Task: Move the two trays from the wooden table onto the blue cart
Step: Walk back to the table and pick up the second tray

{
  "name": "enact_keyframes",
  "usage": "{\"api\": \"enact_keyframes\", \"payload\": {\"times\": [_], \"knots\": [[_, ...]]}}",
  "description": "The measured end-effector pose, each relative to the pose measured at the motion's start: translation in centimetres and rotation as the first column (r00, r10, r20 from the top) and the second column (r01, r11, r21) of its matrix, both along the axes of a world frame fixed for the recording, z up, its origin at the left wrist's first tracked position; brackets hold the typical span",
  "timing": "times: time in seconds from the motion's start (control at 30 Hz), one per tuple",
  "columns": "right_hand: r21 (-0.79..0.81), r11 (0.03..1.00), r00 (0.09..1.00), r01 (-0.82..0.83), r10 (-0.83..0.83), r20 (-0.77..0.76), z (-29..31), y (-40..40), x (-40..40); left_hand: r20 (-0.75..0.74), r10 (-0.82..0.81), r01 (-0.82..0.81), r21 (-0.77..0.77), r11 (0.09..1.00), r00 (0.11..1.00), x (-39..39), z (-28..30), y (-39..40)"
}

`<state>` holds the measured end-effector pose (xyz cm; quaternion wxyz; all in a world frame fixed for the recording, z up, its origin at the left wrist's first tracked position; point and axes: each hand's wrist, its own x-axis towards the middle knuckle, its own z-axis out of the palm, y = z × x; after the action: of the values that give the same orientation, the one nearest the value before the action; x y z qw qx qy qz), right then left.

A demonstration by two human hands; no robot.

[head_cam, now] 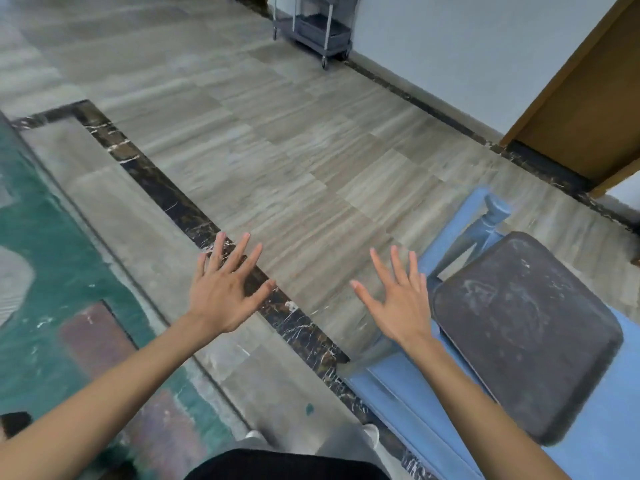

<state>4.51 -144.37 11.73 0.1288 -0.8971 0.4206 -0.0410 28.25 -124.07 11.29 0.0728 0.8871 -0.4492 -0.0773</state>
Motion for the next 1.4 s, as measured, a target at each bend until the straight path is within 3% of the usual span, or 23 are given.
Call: {"api": "enact_keyframes", "payload": {"times": [0.27,0.73,0.97,1.2,1.4], "knots": [[0.089,0.952,0.954,-0.292,0.297,-0.046,-2.5,9.2,13.8,-0.021,0.297,-0.294,0.077,0.953,0.955,6.4,-3.0,13.6],[0.203,0.762,0.761,-0.615,0.641,-0.100,-5.1,21.6,33.2,-0.021,0.681,-0.676,0.098,0.730,0.732,14.1,-5.7,29.8],[0.240,0.644,0.635,-0.726,0.763,-0.124,-6.8,27.5,46.4,-0.016,0.788,-0.777,0.153,0.610,0.615,22.6,-7.0,35.8],[0.226,0.500,0.481,-0.836,0.866,-0.136,-6.7,34.6,58.5,-0.003,0.865,-0.860,0.097,0.500,0.502,30.5,-7.1,41.8],[0.205,0.345,0.320,-0.916,0.936,-0.144,-6.6,41.8,67.4,-0.047,0.953,-0.952,0.057,0.301,0.299,33.9,-7.6,47.6]]}}
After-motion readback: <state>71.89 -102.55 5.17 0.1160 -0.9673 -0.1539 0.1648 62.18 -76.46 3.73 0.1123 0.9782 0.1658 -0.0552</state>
